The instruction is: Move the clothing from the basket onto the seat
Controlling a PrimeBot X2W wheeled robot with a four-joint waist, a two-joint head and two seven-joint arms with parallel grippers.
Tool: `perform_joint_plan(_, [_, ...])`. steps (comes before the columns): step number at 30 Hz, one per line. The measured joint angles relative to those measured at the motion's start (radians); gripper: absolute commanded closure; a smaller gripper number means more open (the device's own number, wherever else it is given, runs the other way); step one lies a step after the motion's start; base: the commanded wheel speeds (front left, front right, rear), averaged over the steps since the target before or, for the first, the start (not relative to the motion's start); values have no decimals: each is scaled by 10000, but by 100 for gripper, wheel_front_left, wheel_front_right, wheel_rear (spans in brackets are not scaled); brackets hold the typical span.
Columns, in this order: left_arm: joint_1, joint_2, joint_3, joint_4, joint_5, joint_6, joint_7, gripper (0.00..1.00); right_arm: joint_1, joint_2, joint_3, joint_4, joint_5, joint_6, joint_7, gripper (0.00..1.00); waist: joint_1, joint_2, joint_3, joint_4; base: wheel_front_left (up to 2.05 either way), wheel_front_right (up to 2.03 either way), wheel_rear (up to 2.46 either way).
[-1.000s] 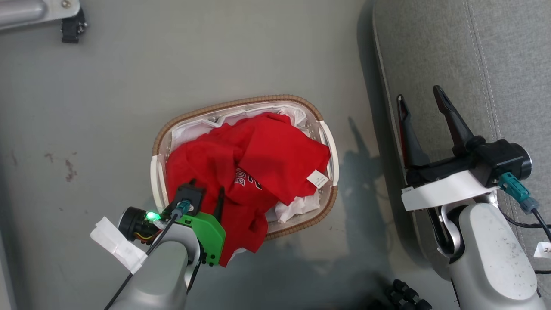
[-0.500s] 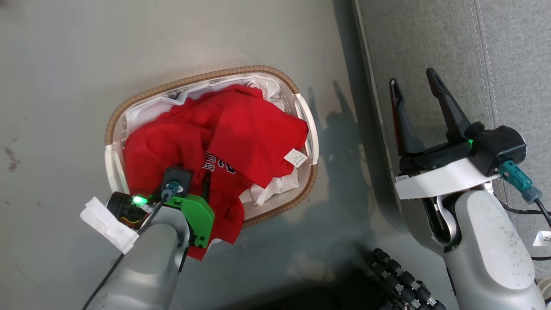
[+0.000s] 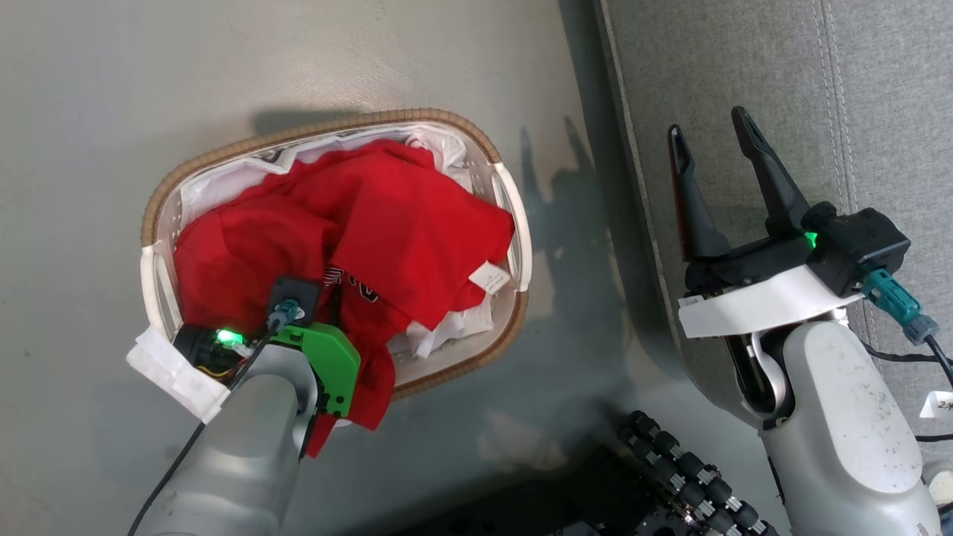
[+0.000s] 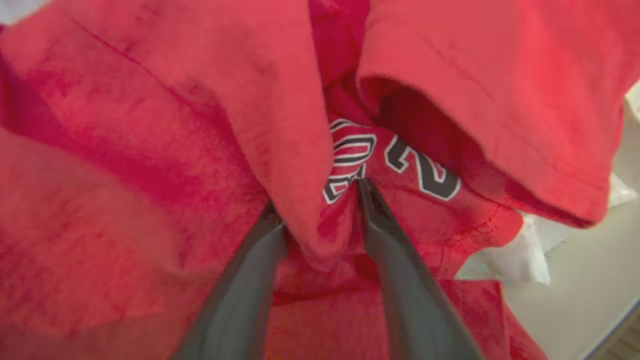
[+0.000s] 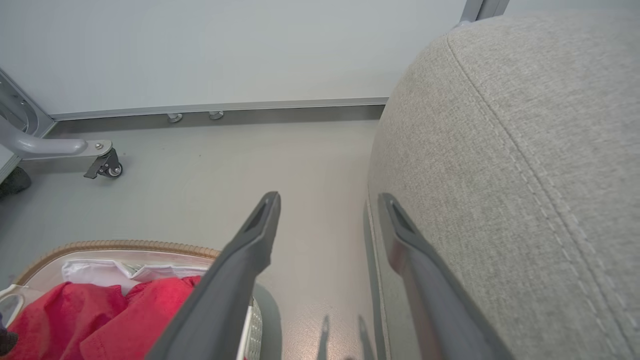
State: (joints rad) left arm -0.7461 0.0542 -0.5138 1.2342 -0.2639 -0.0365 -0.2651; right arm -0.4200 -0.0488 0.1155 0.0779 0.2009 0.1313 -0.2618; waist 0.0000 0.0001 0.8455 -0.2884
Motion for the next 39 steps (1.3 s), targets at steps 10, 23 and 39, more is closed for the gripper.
perform_joint_plan(10, [-29, -10, -186, -245, -86, -138, 2, 100, -6, 2, -73, 132, -35, 0, 0, 0, 0, 0, -252, 62, 0, 0, 0])
perform_joint_plan(23, [523, -40, -430, -1432, -236, -222, 4, 100, 248, 4, -366, 378, -504, 0, 0, 0, 0, 0, -1278, 409, 0, 0, 0])
perform_joint_plan(39, [1627, -29, -548, -3465, -259, -259, 8, 100, 1372, 8, -819, 711, -1302, 0, 0, 0, 0, 0, -3617, 1228, 0, 0, 0])
